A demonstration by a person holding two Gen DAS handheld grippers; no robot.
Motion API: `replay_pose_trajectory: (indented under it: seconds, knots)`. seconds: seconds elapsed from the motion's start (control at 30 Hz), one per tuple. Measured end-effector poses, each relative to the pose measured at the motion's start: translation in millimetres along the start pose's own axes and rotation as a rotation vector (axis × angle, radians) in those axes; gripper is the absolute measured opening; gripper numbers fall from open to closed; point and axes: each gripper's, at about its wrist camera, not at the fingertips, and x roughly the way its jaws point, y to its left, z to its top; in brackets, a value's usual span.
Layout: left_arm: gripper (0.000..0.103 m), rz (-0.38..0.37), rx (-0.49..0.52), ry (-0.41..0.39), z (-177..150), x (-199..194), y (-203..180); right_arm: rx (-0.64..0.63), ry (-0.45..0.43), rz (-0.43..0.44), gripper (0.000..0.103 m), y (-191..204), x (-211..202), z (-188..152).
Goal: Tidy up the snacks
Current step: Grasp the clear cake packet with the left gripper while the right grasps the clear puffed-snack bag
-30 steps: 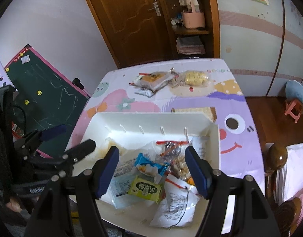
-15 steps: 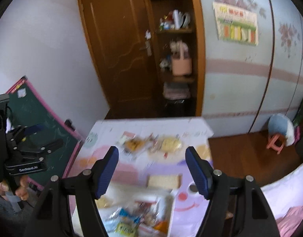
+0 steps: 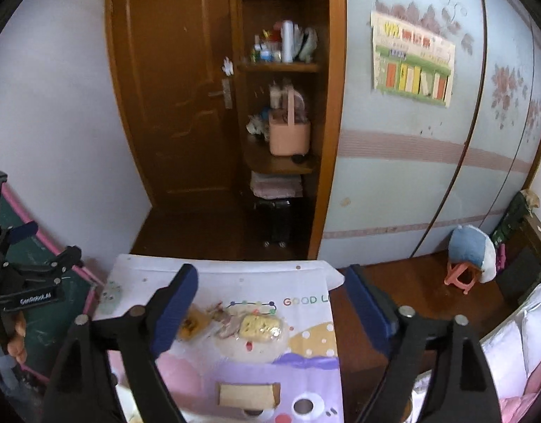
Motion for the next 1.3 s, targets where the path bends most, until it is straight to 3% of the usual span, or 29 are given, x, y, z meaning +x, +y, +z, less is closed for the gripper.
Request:
replay_pose_trajectory:
  seconds: [0.17,0.33,0.5,0.57,0.8,0.97,1.3]
  knots:
    - [0.101,-0.016,0.068,0.147,-18,101,-29,0.059,0.193,0.058,0.089,-4,109,-18]
    - [0.101,-0.115,0.043,0.297,-54,184,-52,0.097,0.378,0.075,0.088,-4,206,-67]
    - [0.101,-0.296,0.025,0.389,-92,228,-78,0.133,0.503,0.035,0.088,-8,276,-117]
    - [0.101,-0.312,0.064,0.383,-101,235,-91,0.163,0.53,0.043,0.088,-11,297,-128]
    - [0.101,-0.315,0.144,0.374,-115,251,-116,0.215,0.559,0.088,0.092,-8,328,-144]
    - [0.101,-0.295,0.164,0.401,-119,264,-122,0.126,0.577,0.045,0.099,12,342,-153]
    - [0.102,-0.222,0.218,0.366,-130,271,-142,0.146,0.598,0.029,0.103,9,350,-158]
